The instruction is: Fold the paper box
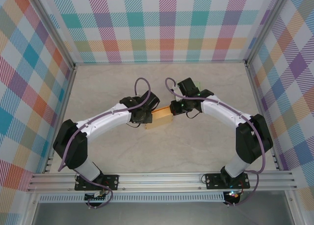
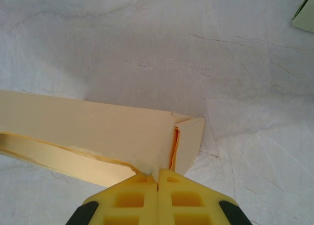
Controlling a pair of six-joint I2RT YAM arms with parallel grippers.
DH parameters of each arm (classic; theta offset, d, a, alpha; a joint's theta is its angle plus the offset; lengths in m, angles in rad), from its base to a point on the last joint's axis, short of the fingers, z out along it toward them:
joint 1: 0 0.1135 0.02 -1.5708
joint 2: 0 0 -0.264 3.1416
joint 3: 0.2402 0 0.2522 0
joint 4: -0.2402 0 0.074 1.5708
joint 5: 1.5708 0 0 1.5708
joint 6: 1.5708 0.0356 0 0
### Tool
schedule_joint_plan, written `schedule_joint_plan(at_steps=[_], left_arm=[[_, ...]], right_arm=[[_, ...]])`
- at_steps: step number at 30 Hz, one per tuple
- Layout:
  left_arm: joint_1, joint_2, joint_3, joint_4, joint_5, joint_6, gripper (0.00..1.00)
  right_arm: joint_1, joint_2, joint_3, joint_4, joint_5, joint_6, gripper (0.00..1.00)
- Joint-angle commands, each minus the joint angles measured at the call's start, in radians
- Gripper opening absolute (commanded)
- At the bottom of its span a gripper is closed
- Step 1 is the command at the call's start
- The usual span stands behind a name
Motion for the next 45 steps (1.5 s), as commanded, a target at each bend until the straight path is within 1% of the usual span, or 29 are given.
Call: schedule_joint_plan(at_steps=[1,4,7,15,17,20,24,26,29,36,41,45], left_arm=[[-0.015,0.010,0.031,-0.074,-0.003,0.001,0.13],[-0.015,0.013,0.060,-0.099,-0.036,0.012,0.11],[-0.015,0.030,0.091,-0.123,-0.062,0.026,0.13],[-0.020,0.065,0.154,-0.152,-0.071,0.051,0.14],[-0.021,0.069,0.155,-0.148,-0.068,0.051,0.14],[-0.023,0.080,0.152,-0.139,-0.068,0.052,0.11],[-0.029,0.083,0.141,-0.128,-0.079,0.052,0.07],[-0.029,0.079,0.138,-0.125,-0.085,0.055,0.06],[-0.030,0.073,0.135,-0.127,-0.092,0.060,0.06],[-0.031,0.048,0.130,-0.112,-0.075,0.062,0.04],[-0.028,0.042,0.137,-0.097,-0.044,0.065,0.05],[-0.028,0.037,0.144,-0.098,-0.039,0.066,0.05]], right_arm=[[0.015,-0.010,-0.029,-0.039,-0.033,0.001,0.04],[0.015,-0.010,-0.032,-0.035,-0.034,-0.002,0.04],[0.014,-0.009,-0.033,-0.037,-0.031,-0.006,0.04],[0.015,-0.013,-0.042,-0.029,-0.053,-0.018,0.05],[0.017,-0.017,-0.051,-0.021,-0.072,-0.007,0.13],[0.018,-0.024,-0.066,0.008,-0.123,0.016,0.18],[0.032,-0.027,-0.074,0.032,-0.135,0.036,0.24],[0.037,-0.017,-0.070,0.032,-0.125,0.037,0.32],[0.040,0.004,-0.056,0.024,-0.087,0.035,0.34],[0.056,0.037,-0.019,-0.021,0.005,0.010,0.32],[0.087,0.049,-0.020,-0.055,0.099,-0.023,0.31],[0.100,0.061,-0.028,-0.076,0.144,-0.038,0.31]])
